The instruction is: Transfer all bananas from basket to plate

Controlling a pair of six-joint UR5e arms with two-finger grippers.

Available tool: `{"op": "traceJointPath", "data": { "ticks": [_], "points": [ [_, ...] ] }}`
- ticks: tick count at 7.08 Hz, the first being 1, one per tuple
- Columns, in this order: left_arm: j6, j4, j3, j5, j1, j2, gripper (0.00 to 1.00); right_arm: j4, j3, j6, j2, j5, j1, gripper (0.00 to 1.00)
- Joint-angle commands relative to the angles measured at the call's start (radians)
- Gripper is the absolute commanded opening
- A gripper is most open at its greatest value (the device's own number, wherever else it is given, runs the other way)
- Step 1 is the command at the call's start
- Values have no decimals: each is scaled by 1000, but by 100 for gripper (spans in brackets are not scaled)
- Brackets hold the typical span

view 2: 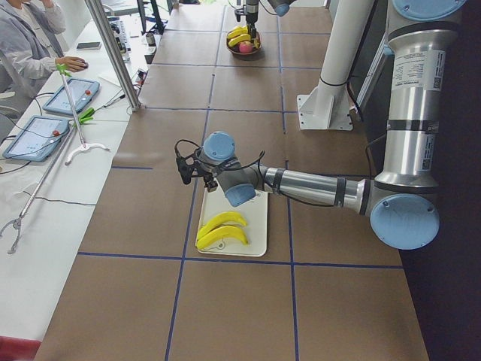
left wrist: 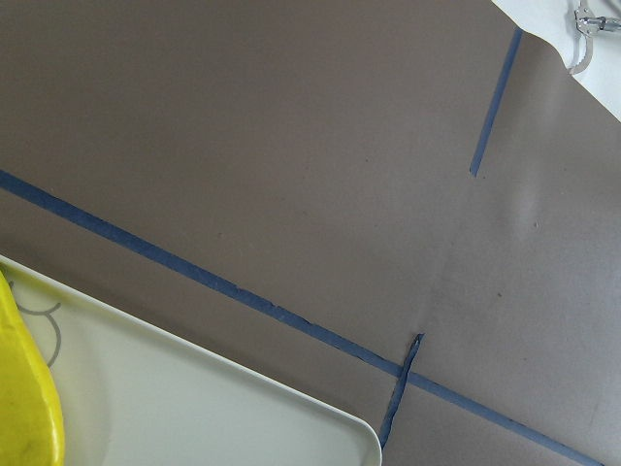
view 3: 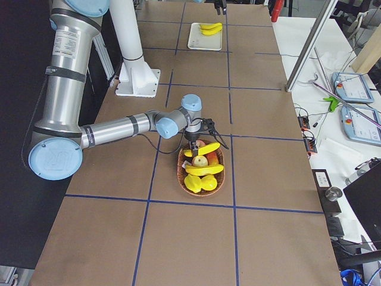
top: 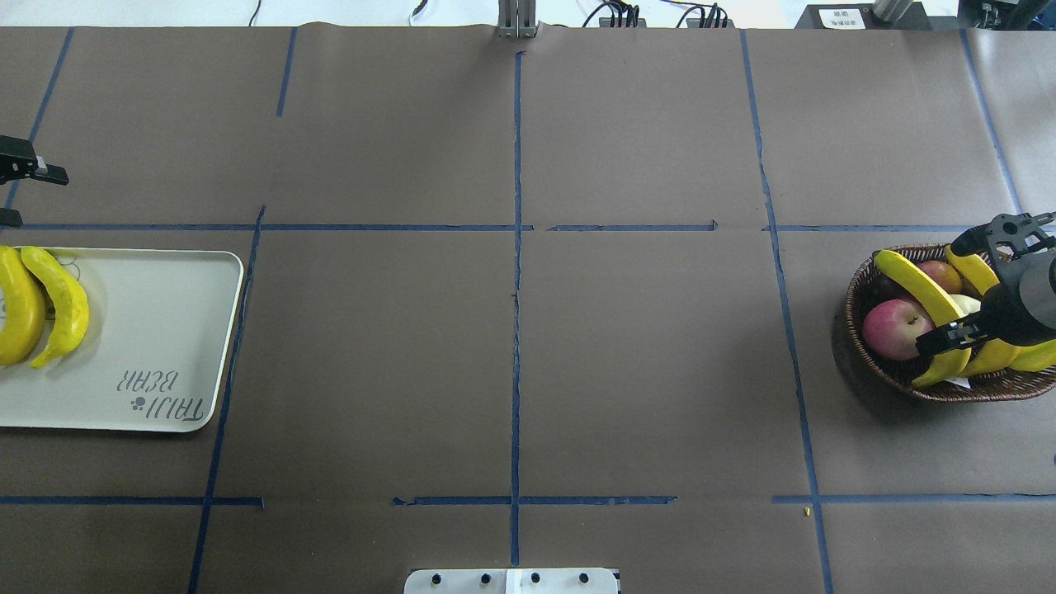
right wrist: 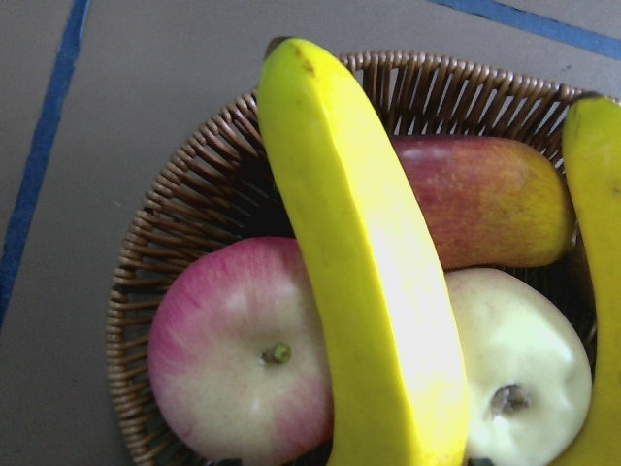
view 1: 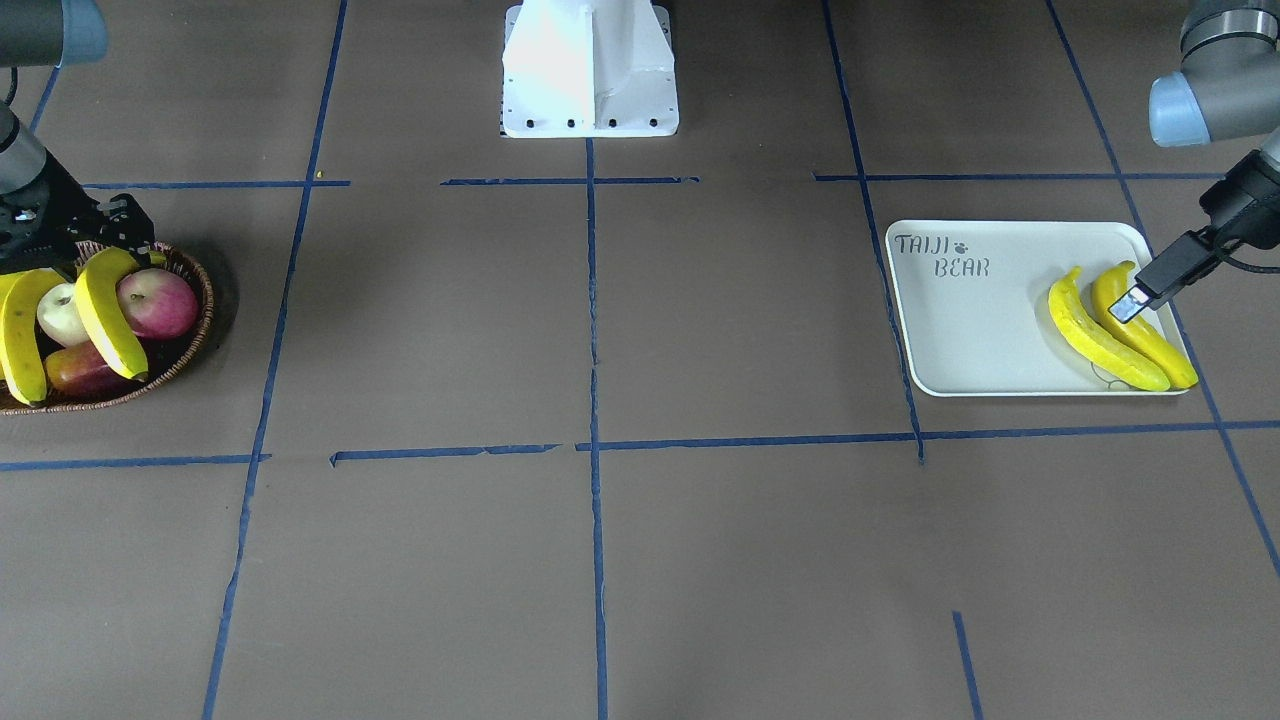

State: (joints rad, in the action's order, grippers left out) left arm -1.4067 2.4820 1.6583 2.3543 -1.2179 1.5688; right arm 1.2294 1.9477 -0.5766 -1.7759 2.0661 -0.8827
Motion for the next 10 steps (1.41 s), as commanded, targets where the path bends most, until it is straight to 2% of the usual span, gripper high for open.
{"op": "traceJointPath", "data": {
  "ticks": [1, 2, 3, 4, 5, 7, 8, 10],
  "points": [
    [2, 0, -2, -1, 4, -1, 100, 7, -4, 1, -7, -24, 1, 76],
    [0, 0, 0, -1, 6, -1, 100, 8, -6, 3, -10, -29, 1, 74],
    [0, 0, 0, -1, 5, -1, 100, 9, -9, 1, -8, -37, 5, 67],
    [0, 2, 0, -1, 6, -1, 100, 9, -9, 1, -8, -38, 7, 49],
    [0, 2, 0, -1, 6, -1, 100, 7, -7, 0, -8, -38, 7, 27],
    [0, 2, 0, -1, 6, -3, 100, 7, 2, -2, -7, -38, 5, 4],
    [0, 3, 2, -1, 6, -10, 100, 7, 19, 0, -7, -38, 2, 0],
    [0, 15, 2, -1, 6, -15, 100, 42, 107, 0, -8, -21, -12, 0]
  ]
}}
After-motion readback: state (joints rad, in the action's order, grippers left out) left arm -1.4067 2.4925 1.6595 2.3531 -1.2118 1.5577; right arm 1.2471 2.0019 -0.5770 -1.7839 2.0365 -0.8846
